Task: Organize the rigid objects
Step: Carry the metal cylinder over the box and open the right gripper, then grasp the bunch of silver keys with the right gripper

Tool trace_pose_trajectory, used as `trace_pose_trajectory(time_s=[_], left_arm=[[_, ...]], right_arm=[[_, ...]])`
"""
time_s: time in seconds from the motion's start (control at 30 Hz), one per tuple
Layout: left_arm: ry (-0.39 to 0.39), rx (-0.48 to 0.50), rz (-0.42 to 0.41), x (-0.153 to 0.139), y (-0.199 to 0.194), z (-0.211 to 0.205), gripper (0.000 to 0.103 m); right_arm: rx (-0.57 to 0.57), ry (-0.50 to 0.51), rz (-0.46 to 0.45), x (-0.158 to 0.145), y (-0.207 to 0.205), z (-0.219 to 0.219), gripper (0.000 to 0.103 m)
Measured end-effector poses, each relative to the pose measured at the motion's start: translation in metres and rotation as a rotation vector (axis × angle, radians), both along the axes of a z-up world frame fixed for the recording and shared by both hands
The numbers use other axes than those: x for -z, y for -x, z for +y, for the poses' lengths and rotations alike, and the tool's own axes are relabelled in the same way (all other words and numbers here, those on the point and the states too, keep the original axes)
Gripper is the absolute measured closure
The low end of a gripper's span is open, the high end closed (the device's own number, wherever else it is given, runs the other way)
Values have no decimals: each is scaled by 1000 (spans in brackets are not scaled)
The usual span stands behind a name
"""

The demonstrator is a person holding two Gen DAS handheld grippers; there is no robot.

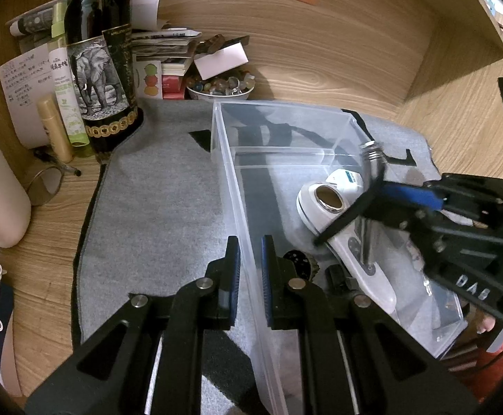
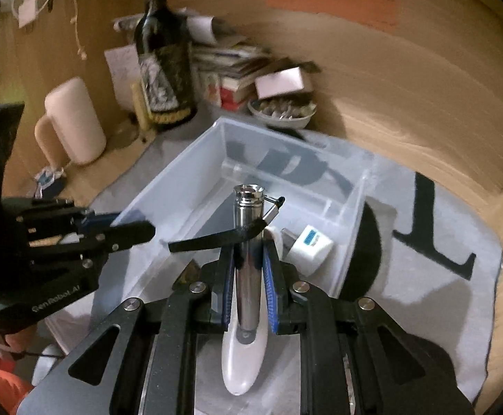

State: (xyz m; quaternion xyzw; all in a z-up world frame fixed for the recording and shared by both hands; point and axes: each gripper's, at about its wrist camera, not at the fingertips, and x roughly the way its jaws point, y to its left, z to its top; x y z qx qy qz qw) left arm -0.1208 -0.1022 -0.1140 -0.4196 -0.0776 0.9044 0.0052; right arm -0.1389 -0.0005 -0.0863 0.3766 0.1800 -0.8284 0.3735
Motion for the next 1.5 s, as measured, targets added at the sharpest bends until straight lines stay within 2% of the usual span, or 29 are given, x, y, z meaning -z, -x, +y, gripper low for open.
trace_pose_trajectory(time_s=[0.33,0.73,0.93,1.0,1.17,1.37,1.5], left_arm=[[-7,2,2,1,4,0,92],[-7,3,2,2,5,0,92],[-7,3,3,2,4,-1,92],[-6,4,3,2,5,1,92],[-6,3,4,2,4,0,92],[-7,3,4,2,4,-1,92],[-6,4,4,2,4,-1,92]], right_arm=[[-59,-75,-17,10,-8,-15,88],[-30,-48,-2,-1,-10,-4,88],[62,13,39,-23,-4,27,84],[118,35,55,-31,-1,45,79],[231,50,75,-40,6,82,77],[322,14,33,-24,11,113,75],[337,-23,-41,2,9,122,75]])
